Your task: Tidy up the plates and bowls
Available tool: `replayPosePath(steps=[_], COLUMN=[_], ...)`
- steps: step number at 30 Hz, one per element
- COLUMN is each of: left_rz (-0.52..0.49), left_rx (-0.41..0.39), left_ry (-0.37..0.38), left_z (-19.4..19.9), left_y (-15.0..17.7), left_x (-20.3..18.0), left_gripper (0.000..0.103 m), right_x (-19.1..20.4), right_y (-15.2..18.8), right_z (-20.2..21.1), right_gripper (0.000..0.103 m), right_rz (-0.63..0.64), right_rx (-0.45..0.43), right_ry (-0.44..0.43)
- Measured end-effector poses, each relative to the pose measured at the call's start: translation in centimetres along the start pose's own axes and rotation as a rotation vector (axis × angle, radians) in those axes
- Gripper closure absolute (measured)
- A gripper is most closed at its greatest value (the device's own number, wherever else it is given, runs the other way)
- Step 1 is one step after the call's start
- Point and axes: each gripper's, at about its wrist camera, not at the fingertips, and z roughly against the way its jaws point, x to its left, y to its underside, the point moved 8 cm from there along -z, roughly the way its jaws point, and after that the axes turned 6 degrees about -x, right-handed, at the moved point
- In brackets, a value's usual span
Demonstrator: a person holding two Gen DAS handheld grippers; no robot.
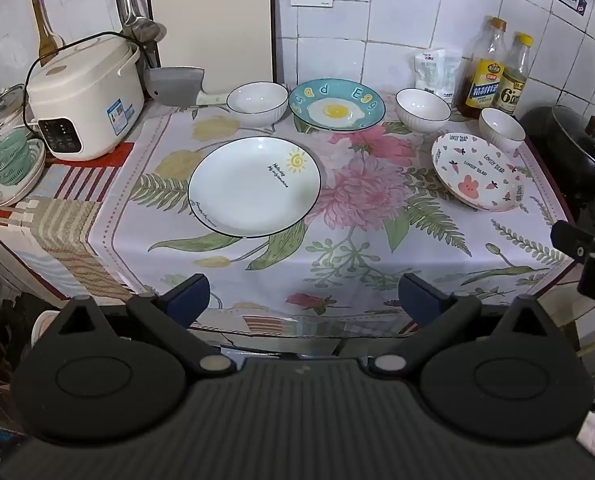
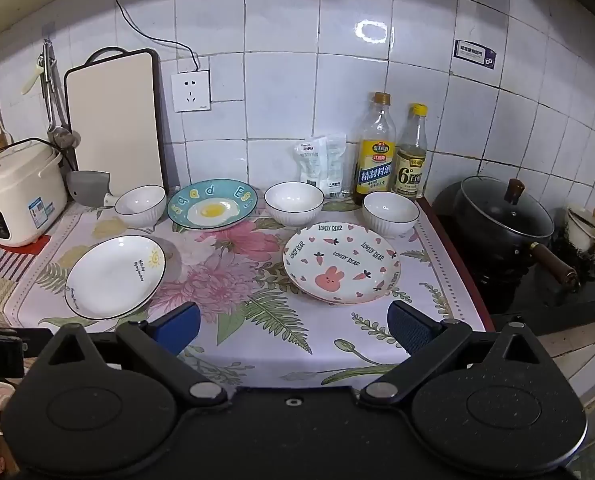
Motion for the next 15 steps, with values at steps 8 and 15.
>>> replayPosePath(steps=[8, 15], left_rz=[0.004, -0.001], left_rx=[-0.012, -0.016], left_ry=[0.01, 0.005], left_z=[0.09, -0.09], left_y=[0.13, 0.09], left_x=[-0.23, -0.12], left_gripper=[0.002, 0.002], right_x=[0.11, 0.08], right_y=[0.19, 0.27], right_z=[0.1, 0.08], right_gripper=[0.002, 0.002], right_rz=[0.004, 0.006], right_rx=[-0.006, -0.012], right_ry=[0.0, 0.001])
